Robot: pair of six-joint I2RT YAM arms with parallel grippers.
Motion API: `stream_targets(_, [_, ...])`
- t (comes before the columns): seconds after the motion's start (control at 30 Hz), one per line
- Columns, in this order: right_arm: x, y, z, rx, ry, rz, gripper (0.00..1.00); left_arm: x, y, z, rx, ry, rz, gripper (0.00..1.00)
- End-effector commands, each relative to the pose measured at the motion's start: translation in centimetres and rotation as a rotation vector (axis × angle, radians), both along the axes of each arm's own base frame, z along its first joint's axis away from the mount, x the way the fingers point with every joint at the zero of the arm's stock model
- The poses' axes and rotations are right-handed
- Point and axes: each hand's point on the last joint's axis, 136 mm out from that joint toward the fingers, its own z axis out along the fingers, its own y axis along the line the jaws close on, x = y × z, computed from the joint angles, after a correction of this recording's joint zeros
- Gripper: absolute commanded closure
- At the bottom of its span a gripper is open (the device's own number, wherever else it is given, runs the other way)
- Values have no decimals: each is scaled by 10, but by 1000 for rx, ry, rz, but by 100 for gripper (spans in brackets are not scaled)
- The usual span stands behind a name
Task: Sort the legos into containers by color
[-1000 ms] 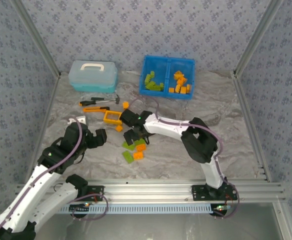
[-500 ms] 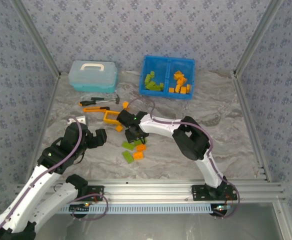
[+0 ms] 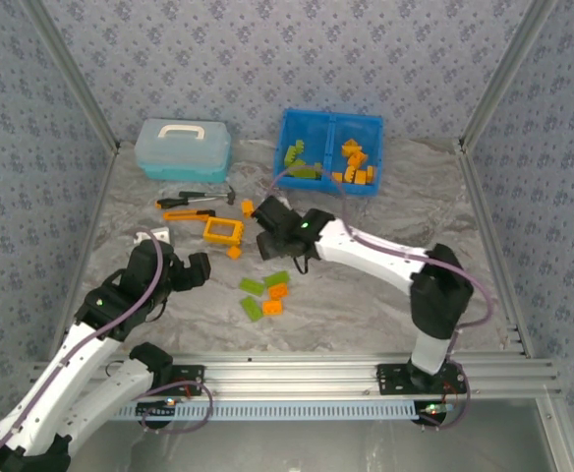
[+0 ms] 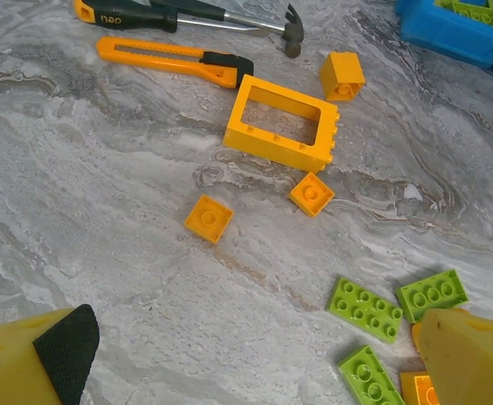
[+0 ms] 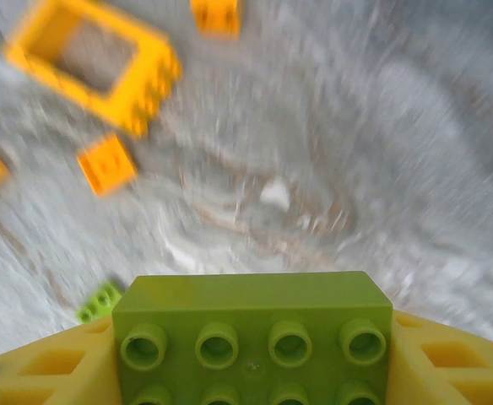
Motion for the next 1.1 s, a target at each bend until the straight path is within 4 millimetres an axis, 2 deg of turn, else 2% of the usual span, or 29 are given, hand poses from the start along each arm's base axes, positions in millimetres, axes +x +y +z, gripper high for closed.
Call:
stream_targets(0.0, [50, -14, 32, 8, -148, -70, 48, 5, -4, 5, -24, -18, 0, 1])
stream_targets(0.1, [103, -27, 48, 2, -209, -128, 49, 3, -4, 7, -29, -13, -1, 1])
stream_targets(0.33, [233, -49, 47, 11, -271, -260, 50, -5, 2, 8, -43, -13, 19, 1])
stream_targets(0.53, [305, -67, 32, 77, -314, -330, 49, -10, 5, 5, -58, -2, 34, 1])
stream_targets(0.67, [335, -72, 32, 187, -374, -344, 48, -9, 2, 3, -62, 5, 30, 1])
stream_targets(0.8, [346, -69, 54, 224, -448, -308, 45, -6, 0, 2, -59, 11, 24, 1])
stream_targets(0.93, [346, -84, 81, 230, -489, -341, 18, -2, -4, 2, -68, 12, 19, 1])
stream_targets(1.07, [336, -93, 107, 246, -487, -352, 13, 3, -9, 1, -76, 10, 12, 1])
